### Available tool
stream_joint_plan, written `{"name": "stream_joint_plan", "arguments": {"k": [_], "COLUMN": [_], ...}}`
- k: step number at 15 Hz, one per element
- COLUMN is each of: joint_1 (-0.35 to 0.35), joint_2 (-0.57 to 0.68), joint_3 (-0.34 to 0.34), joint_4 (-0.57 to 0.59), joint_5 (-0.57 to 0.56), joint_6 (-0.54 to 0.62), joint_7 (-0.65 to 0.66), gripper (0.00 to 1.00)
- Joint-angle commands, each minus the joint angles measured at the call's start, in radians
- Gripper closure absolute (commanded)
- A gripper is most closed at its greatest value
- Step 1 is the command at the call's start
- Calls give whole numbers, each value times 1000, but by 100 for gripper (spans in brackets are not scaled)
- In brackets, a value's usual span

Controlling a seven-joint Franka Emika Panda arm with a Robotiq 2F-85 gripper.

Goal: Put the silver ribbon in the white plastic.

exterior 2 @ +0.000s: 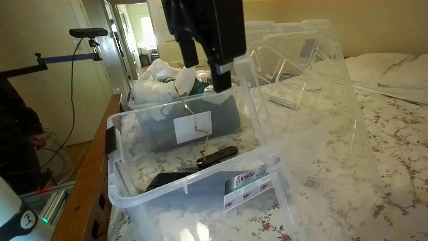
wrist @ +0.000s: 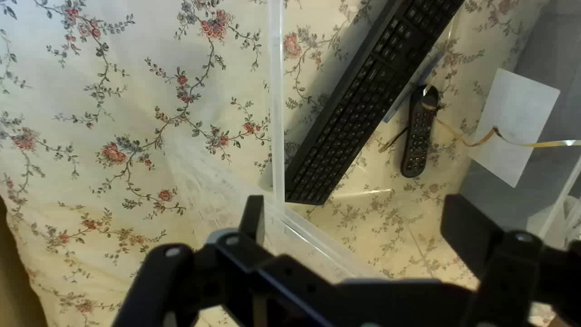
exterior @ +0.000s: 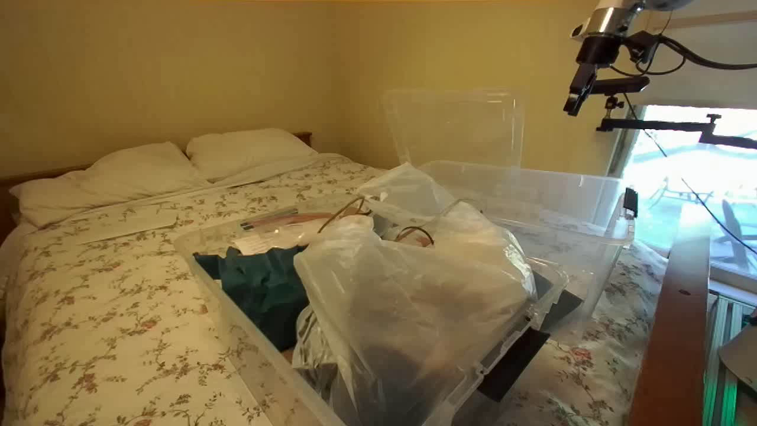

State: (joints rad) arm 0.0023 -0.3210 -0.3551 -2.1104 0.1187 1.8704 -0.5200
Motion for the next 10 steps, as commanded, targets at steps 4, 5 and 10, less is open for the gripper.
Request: {"name": "stream_joint_plan", "arguments": {"k": [4, 5, 10], "joint_1": [-38, -31, 1], "joint_2": [5, 2, 11], "joint_3": [33, 42, 102], "joint_4": [2, -8, -63], "joint_5": [12, 12, 26], "joint_6": [-3, -6, -77], "joint_7": [-10, -28, -130], "gripper": [0, 0, 0]}}
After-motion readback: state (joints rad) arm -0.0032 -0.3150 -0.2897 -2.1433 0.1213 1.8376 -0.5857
